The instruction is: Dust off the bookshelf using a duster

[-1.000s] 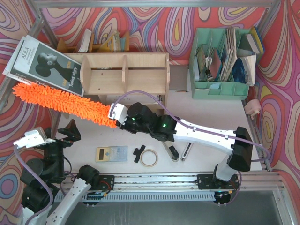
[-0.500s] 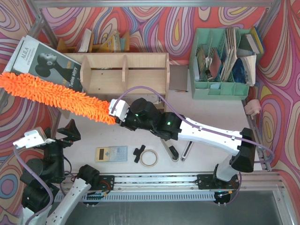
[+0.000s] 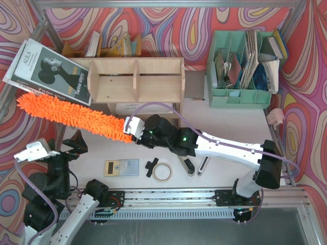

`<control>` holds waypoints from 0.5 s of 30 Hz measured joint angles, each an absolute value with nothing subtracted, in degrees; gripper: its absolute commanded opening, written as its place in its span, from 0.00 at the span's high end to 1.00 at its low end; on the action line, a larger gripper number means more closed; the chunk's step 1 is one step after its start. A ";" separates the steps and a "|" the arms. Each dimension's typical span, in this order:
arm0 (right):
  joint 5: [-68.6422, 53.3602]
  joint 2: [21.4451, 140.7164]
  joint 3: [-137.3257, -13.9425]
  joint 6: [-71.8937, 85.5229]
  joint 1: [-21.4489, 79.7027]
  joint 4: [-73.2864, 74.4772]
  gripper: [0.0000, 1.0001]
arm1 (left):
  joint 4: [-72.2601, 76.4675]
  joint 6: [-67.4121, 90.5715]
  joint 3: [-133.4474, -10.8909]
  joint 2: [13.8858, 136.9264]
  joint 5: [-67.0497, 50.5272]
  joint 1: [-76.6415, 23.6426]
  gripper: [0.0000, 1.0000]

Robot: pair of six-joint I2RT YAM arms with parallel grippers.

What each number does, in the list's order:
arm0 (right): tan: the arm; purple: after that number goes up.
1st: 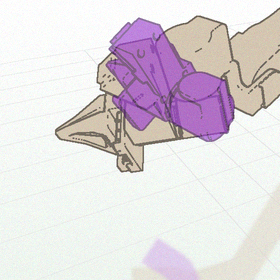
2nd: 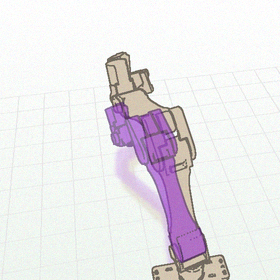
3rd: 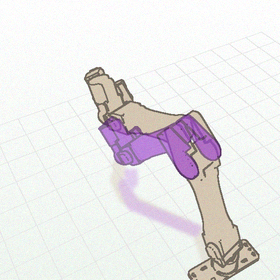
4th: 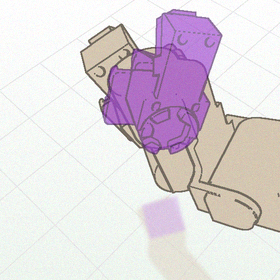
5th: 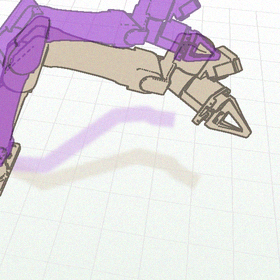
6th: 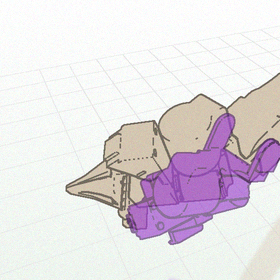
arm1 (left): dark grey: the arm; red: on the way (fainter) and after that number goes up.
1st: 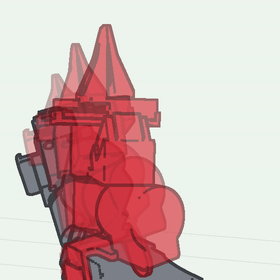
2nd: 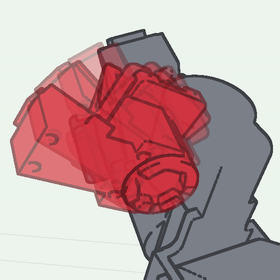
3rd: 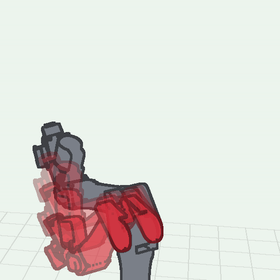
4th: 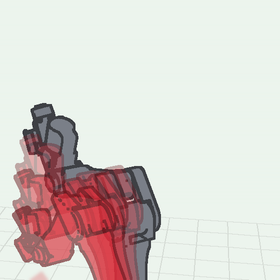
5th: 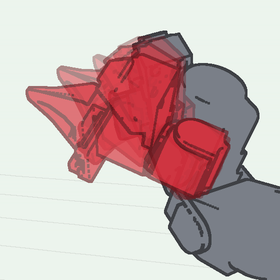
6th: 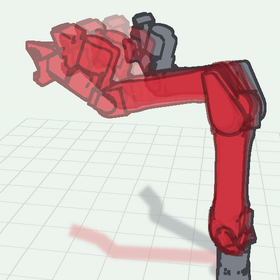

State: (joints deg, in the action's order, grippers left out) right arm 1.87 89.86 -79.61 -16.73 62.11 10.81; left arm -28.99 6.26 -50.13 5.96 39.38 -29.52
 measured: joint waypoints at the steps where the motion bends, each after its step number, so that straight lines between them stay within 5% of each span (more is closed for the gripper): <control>1: 2.00 89.73 -78.67 -16.73 62.11 11.16 1.00 | -29.02 6.26 -50.13 5.96 39.44 -29.52 0.01; 15: 3.66 86.56 -78.96 -18.20 61.87 13.17 1.00 | -29.02 6.28 -50.13 5.96 39.51 -29.52 0.02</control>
